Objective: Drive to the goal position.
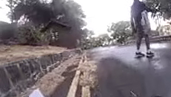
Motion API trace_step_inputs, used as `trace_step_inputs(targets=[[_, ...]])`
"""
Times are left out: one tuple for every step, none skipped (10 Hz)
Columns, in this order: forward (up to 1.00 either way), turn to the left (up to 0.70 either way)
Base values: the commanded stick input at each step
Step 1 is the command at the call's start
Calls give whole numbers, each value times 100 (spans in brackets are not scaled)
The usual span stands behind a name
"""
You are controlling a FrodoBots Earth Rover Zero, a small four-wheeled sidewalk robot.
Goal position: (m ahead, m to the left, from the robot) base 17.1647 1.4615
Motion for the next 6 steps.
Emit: trace_step_inputs(targets=[[50, 0], [50, 0], [50, 0], [50, 0], [50, 0], [50, 0]])
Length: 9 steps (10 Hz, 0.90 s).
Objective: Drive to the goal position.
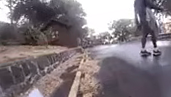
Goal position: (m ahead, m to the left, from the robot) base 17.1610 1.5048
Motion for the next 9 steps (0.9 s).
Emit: trace_step_inputs(targets=[[50, 0], [50, 0], [50, 0], [50, 0], [50, 0], [50, 0], [50, 0], [50, -5], [50, -39]])
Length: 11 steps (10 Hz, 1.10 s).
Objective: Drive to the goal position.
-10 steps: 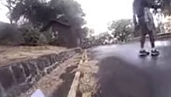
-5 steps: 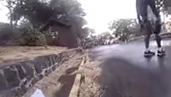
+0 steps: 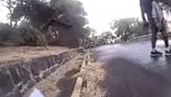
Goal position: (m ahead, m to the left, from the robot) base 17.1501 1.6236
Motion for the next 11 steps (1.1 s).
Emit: trace_step_inputs(targets=[[50, -50], [50, -40], [50, -12], [50, -15], [50, -41], [50, -40], [50, -26], [50, -9], [50, 0], [50, 0], [50, 0]])
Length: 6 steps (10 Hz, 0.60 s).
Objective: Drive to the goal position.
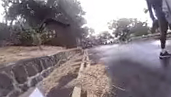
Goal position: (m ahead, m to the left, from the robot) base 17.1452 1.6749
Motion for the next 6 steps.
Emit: trace_step_inputs(targets=[[50, 0], [50, -8], [50, -29], [50, -50], [50, -50], [50, -27]])
